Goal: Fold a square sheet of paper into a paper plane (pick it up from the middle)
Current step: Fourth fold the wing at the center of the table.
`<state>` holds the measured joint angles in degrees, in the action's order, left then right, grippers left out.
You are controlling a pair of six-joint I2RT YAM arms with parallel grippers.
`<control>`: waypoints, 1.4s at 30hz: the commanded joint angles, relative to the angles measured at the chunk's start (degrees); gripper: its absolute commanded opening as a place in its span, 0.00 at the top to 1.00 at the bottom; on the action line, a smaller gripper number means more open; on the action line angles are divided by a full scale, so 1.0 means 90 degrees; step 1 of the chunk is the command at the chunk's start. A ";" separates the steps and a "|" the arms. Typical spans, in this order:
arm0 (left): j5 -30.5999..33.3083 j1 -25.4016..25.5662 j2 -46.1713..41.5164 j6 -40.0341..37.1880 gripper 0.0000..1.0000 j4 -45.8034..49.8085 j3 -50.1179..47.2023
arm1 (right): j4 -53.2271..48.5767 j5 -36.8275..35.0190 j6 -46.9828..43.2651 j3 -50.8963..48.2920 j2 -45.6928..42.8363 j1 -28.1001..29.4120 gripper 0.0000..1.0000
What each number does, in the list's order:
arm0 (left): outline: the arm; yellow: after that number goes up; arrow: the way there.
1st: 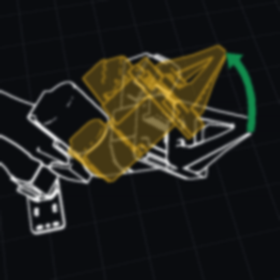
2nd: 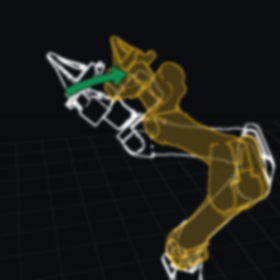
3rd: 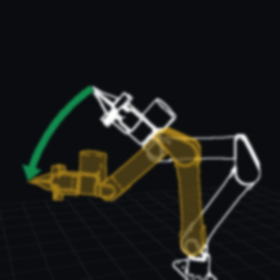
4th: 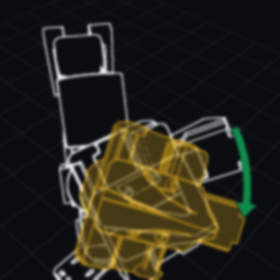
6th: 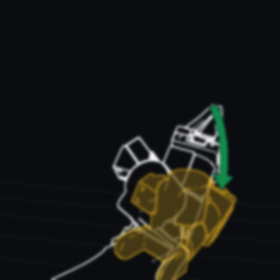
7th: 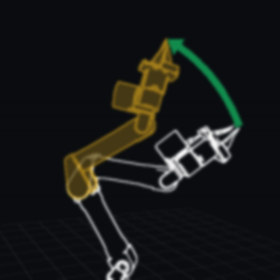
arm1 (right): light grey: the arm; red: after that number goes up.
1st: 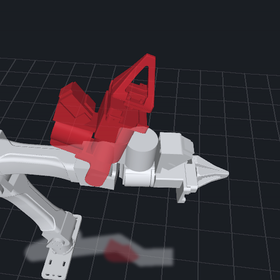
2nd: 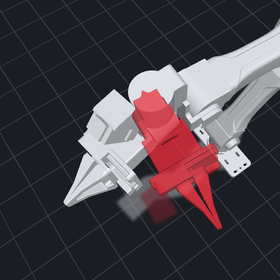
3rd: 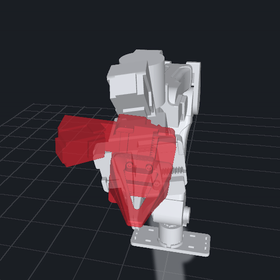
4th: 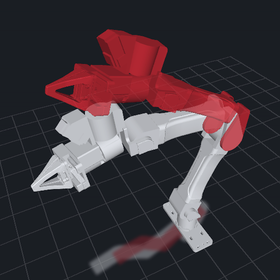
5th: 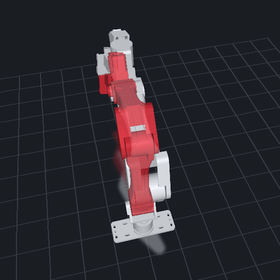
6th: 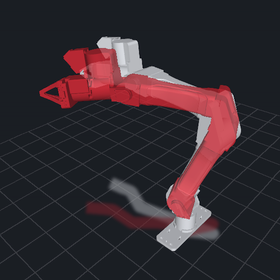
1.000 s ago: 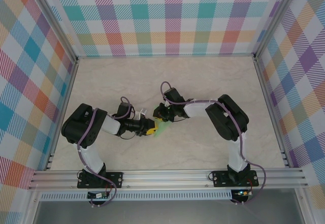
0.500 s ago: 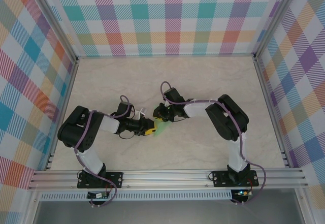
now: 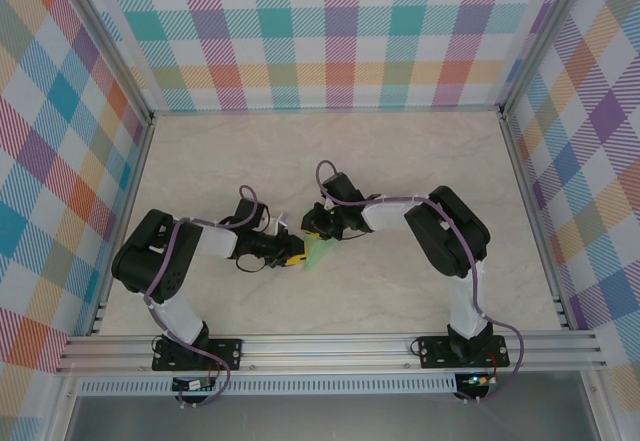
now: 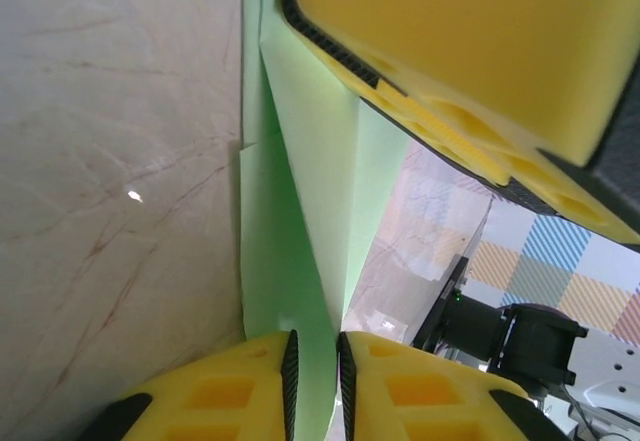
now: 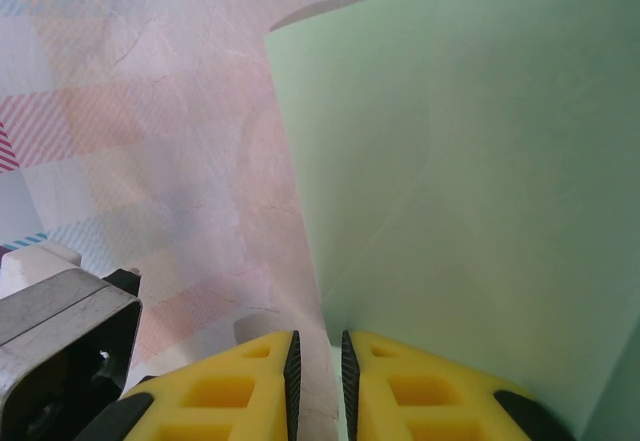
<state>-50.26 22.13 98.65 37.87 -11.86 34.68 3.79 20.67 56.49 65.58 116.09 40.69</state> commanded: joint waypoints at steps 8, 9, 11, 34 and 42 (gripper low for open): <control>0.1280 0.0264 -0.0046 -0.0402 0.90 0.1553 0.0090 | -0.0483 -0.0134 -0.0066 -0.0294 0.0157 -0.0028 0.78; 0.1307 0.0289 -0.0034 -0.0426 0.91 0.1589 0.0095 | -0.0482 -0.0134 -0.0066 -0.0295 0.0157 -0.0029 0.78; 0.1396 0.0314 -0.0014 -0.0462 0.92 0.1686 0.0092 | -0.0501 -0.0143 -0.0070 -0.0293 0.0158 -0.0029 0.78; 0.1597 0.0787 -0.0973 -0.0133 0.69 0.1246 0.0065 | -0.0472 -0.0155 -0.0028 -0.0351 0.0167 -0.0026 0.78; 0.1863 0.0870 -0.0877 -0.0219 0.74 0.1468 0.0197 | -0.0466 -0.0149 -0.0027 -0.0373 0.0157 -0.0029 0.77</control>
<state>-35.18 29.19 89.89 36.38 -0.93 34.89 5.10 21.10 56.51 64.82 115.96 40.69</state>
